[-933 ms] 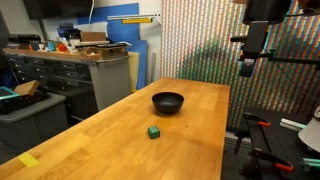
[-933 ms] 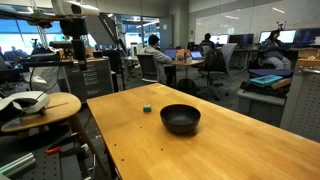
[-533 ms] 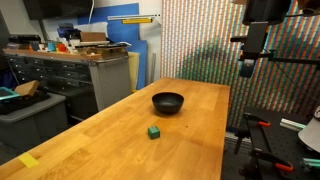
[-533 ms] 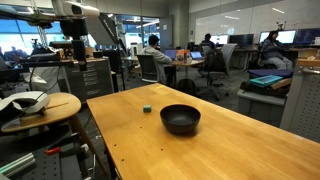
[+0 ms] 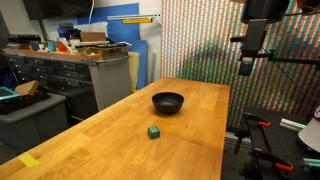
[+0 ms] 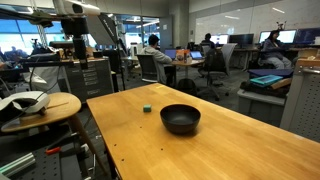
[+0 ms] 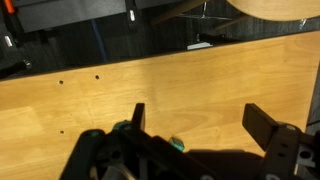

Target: Put the green cube inside the black bowl

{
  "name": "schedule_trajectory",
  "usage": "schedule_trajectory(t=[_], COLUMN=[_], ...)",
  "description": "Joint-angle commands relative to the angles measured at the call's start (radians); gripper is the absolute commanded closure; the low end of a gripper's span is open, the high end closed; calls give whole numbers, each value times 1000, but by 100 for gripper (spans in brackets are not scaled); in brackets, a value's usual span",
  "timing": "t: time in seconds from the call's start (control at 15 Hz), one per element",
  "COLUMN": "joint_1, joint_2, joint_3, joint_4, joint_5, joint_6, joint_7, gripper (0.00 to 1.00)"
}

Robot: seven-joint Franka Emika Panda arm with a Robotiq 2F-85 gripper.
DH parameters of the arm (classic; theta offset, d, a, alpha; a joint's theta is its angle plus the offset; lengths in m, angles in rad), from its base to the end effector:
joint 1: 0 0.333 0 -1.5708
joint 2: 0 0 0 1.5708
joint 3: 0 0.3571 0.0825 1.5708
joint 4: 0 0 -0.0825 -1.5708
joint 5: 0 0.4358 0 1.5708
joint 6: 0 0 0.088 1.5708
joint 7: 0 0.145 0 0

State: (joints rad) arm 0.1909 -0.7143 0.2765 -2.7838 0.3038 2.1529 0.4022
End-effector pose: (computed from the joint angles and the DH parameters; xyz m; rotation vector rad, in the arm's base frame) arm 0.3131 0.1655 0.3752 -3.0286 0.2311 -0.0611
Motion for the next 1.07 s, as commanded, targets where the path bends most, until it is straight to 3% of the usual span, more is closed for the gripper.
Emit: schedule_trajectory(t=[0.0, 0.27, 0.67, 1.0], joint_1=[-5, -19, -42, -63], joint_2=[80, 208, 437, 634], joint_3=[0, 6, 17, 22], joint_4=[67, 147, 267, 359], joint_5=[4, 2, -10, -123], joint_6=[23, 83, 263, 407], joint_7=[5, 23, 129, 281], gripper=[0, 0, 0, 0])
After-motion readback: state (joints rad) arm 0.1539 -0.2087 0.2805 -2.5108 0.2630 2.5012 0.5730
